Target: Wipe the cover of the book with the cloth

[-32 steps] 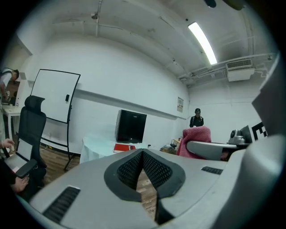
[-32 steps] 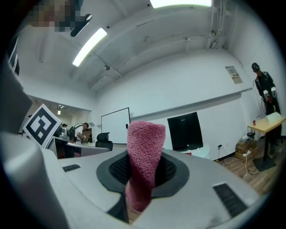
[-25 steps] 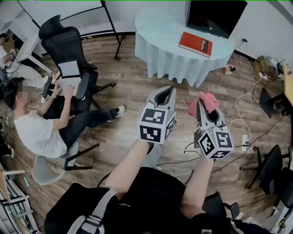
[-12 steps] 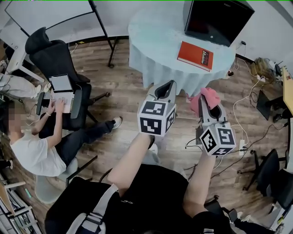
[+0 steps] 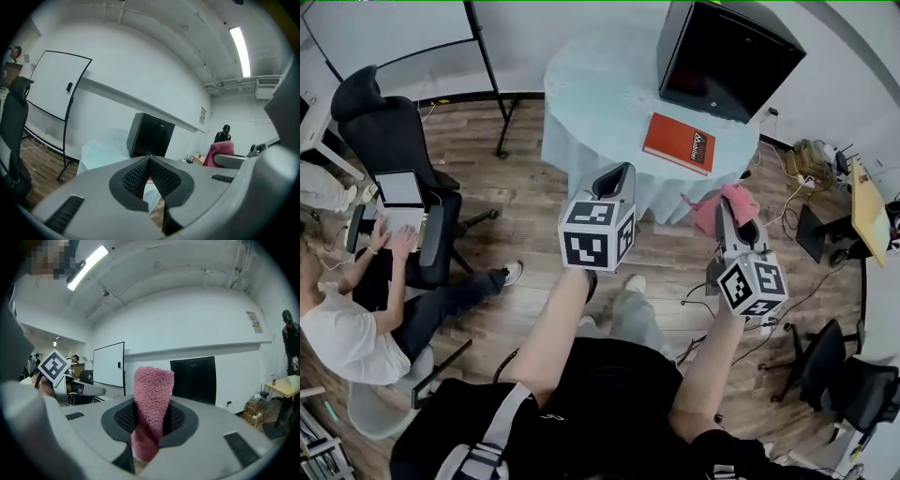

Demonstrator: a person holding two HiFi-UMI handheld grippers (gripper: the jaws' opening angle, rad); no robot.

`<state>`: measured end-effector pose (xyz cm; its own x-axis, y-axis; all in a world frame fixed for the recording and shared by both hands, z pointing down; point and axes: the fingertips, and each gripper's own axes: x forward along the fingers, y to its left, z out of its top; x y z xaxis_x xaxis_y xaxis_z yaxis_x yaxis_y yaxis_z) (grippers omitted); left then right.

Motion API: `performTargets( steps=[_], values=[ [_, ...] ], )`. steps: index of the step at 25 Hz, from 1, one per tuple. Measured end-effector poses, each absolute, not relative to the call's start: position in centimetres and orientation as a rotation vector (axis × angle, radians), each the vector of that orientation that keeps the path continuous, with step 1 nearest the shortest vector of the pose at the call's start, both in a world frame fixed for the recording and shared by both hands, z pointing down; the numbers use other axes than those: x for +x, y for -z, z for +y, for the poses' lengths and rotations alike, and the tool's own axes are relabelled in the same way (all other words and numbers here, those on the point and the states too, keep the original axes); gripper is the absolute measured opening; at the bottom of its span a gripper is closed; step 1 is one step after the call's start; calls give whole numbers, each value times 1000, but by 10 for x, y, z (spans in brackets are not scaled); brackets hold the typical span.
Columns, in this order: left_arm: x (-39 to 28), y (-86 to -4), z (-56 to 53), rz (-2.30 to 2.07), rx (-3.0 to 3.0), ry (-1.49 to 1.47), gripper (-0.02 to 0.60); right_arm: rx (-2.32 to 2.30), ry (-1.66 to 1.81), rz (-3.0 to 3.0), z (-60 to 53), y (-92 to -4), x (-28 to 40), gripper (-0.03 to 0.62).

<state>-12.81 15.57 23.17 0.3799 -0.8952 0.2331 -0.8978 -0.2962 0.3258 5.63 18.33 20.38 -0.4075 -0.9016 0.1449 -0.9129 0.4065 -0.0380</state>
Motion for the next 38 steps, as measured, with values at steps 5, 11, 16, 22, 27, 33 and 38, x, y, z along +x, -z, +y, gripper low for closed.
performTargets(
  steps=[5, 11, 16, 22, 27, 33, 38],
  values=[
    [-144, -256, 133, -1610, 2157, -11, 14, 1534, -182, -2562, 144, -224, 39, 95],
    [-155, -273, 94, -1691, 2081, -44, 14, 1322, -191, -2702, 86, -228, -4, 95],
    [-134, -286, 40, -1738, 2078, -197, 14, 1216, -229, -2690, 31, -253, -6, 95],
    [-72, -297, -13, -1643, 2145, -213, 15, 1266, -311, -2788, -32, -249, 30, 95],
    [-45, -293, -53, -1626, 2172, -237, 14, 1265, -289, -2761, -69, -249, 53, 95],
    [-21, -301, -85, -1567, 2177, -249, 14, 1340, -426, -2697, -100, -271, 89, 95],
    [-23, -349, -101, -1498, 2122, -384, 15, 1231, -528, -2638, -116, -318, 56, 95]
  ],
)
